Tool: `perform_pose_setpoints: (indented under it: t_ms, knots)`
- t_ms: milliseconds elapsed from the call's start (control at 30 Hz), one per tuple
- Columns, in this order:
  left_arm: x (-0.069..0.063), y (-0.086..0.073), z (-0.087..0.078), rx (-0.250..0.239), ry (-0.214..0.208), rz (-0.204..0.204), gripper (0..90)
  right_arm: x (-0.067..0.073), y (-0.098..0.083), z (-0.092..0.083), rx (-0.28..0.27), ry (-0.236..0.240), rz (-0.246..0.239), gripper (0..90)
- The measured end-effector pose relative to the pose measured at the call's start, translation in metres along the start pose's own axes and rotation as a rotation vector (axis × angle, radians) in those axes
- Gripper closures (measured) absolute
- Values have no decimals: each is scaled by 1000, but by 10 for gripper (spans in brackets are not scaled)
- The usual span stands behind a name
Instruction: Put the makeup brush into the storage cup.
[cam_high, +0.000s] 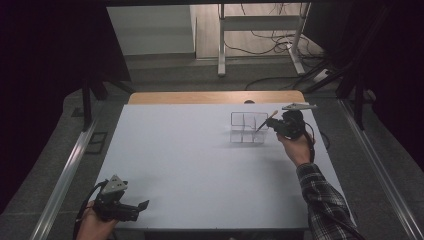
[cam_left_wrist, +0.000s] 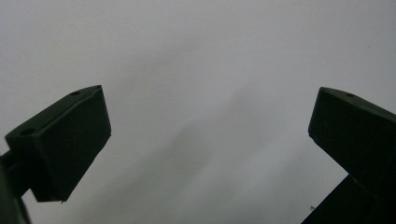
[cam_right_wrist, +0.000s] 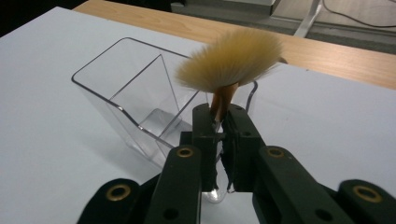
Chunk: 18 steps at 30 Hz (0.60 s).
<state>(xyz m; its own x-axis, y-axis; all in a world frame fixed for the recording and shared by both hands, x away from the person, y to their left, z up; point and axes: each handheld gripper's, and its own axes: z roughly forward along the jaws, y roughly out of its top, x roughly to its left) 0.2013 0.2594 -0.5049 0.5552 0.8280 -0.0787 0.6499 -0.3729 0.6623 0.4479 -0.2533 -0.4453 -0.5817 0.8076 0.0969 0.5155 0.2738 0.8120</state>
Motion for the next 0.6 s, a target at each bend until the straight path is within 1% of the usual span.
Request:
perform_pose_setpoints:
  t_ms: [33, 133, 200, 267, 333, 367, 400, 433, 500, 567, 600]
  knots:
    - [0, 0, 0, 0, 0, 0, 0, 0, 0, 0, 3, 7, 4, 800]
    - [0, 0, 0, 0, 0, 0, 0, -2, 1, 0, 8, 28, 23, 526]
    - [0, 0, 0, 0, 0, 0, 0, -3, 2, 0, 11, 24, 15, 349]
    - [0, 0, 0, 1, 0, 1, 0, -4, 3, 1, 13, 23, 8, 208]
    - [0, 0, 0, 1, 0, 2, 0, -5, 2, 2, 22, 26, 22, 90]
    - [0, 0, 0, 1, 1, 1, 0, -6, 2, 3, 26, 26, 28, 69]
    - [0, 0, 0, 0, 1, 1, 0, -5, 2, 4, 40, 11, 28, 39]
    - [0, 0, 0, 0, 1, 1, 0, -4, 1, 5, 54, 10, 15, 21]
    - [0, 0, 0, 0, 1, 1, 0, -2, 0, 5, 64, 1, -6, 16]
    - [0, 0, 0, 0, 0, 0, 0, -1, -1, 5, 72, 3, -23, 5]
    - [0, 0, 0, 1, 0, -1, 0, 0, -1, 5, 74, 4, -22, 5]
